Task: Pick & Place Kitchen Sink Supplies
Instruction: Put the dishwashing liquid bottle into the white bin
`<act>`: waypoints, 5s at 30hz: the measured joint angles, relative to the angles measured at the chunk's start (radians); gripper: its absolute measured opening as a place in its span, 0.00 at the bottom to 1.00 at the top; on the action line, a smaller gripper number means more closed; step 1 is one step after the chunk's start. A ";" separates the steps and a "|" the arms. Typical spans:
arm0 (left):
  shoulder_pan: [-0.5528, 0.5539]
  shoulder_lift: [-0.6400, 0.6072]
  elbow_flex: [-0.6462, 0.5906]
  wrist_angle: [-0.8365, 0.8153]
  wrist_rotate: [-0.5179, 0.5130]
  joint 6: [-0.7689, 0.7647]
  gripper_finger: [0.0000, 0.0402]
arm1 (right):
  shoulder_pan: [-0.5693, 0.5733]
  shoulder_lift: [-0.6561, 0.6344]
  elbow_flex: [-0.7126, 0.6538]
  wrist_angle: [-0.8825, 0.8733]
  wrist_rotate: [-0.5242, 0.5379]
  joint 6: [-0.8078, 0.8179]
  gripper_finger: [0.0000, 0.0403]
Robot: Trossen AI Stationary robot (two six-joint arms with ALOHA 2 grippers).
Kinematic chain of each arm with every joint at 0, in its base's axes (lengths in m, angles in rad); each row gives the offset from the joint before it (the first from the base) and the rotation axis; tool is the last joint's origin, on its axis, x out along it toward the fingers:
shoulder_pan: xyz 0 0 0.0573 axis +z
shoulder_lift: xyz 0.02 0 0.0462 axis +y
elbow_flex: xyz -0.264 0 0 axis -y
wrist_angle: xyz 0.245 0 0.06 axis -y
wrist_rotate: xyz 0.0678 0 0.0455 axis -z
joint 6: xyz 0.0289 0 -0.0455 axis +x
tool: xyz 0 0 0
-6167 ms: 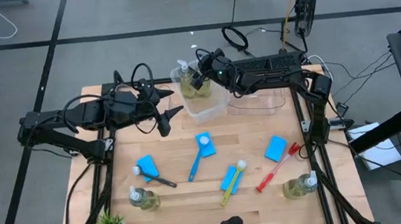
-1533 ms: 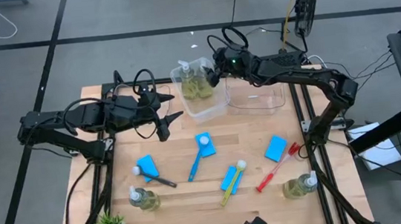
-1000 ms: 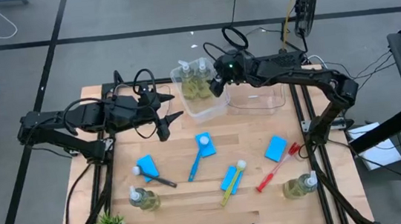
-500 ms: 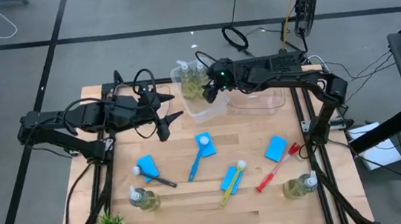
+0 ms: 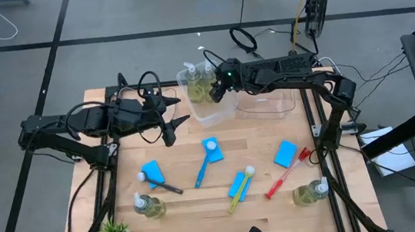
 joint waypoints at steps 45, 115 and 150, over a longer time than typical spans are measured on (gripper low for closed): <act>0.000 0.000 0.000 0.005 -0.001 0.008 0.68 | 0.101 -0.003 0.002 -0.146 -0.066 0.146 0.33; 0.042 0.009 0.000 0.006 -0.007 0.006 0.68 | 0.045 0.019 0.000 -0.003 0.003 -0.209 0.25; 0.041 0.020 -0.001 0.016 -0.009 -0.005 0.68 | 0.074 0.019 0.000 0.057 0.082 -0.439 0.25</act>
